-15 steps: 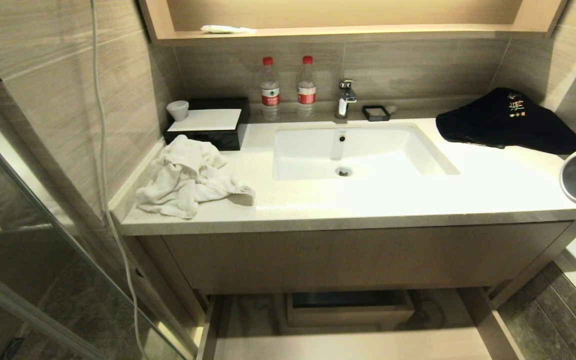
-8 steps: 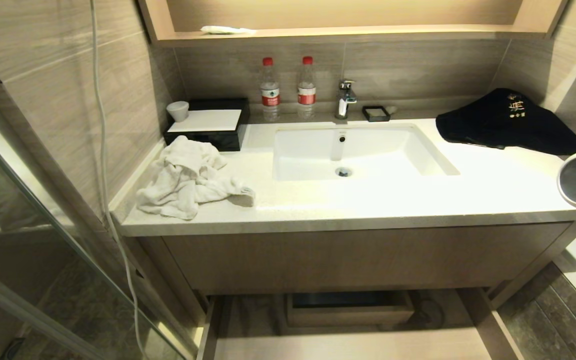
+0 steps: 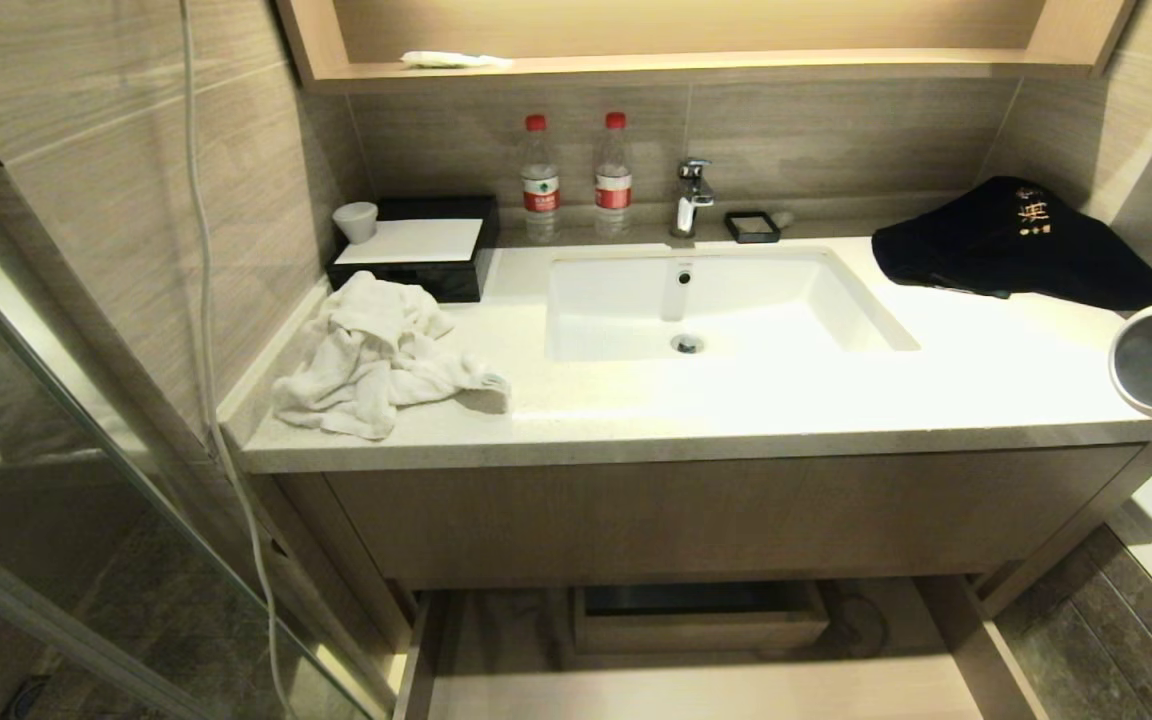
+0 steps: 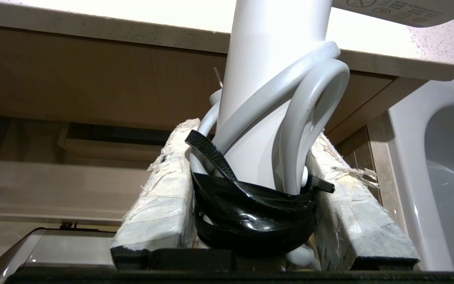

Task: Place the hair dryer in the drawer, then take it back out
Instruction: Place it on the countertop

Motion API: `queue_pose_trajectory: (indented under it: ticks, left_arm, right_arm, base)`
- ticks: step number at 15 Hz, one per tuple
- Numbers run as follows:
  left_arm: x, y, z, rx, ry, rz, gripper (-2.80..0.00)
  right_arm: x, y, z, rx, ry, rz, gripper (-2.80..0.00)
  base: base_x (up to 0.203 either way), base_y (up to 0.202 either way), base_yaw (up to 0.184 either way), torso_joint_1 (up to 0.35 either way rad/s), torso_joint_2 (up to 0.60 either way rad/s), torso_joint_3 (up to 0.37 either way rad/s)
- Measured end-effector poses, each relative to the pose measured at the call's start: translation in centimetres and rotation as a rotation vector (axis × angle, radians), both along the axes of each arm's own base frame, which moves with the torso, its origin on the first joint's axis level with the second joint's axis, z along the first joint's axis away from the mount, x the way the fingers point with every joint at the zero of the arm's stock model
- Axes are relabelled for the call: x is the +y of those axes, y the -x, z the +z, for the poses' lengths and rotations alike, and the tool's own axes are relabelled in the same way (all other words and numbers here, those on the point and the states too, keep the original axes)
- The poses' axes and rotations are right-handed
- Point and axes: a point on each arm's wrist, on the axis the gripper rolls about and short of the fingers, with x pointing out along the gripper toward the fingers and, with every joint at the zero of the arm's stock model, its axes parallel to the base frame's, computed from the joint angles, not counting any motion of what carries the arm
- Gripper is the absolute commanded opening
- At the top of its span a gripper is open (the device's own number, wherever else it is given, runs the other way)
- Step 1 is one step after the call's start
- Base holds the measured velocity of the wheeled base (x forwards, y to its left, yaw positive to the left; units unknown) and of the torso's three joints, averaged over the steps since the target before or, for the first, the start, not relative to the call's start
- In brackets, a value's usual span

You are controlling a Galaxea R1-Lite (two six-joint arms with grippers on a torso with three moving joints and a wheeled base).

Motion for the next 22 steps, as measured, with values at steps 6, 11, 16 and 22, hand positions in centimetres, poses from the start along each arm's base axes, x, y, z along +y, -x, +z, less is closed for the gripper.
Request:
queue_pose_trajectory:
  ticks: [6, 11, 16, 22]
  left_arm:
    - [0.0, 0.0, 0.0, 0.000, 0.000, 0.000, -2.80]
    - [0.0, 0.0, 0.0, 0.000, 0.000, 0.000, -2.80]
    - [0.0, 0.0, 0.0, 0.000, 0.000, 0.000, -2.80]
    - [0.0, 0.0, 0.0, 0.000, 0.000, 0.000, -2.80]
  right_arm:
    - [0.0, 0.1, -0.2, 0.014, -0.003, 0.002, -2.80]
    - [0.0, 0.0, 0.2, -0.001, 0.004, 0.006, -2.80]
    - [-0.1, -0.6, 1.3, -0.014, 0.009, 0.003, -2.80]
    - [-0.2, -1.2, 1.8, -0.015, 0.011, 0.002, -2.80]
  base:
    - [0.000, 0.000, 0.000, 0.000, 0.00, 0.000]
    - [0.000, 0.000, 0.000, 0.168, -0.01, 0.161]
    - [0.000, 0.000, 0.000, 0.326, -0.06, 0.267]
    - [0.000, 0.000, 0.000, 0.356, -0.13, 0.227]
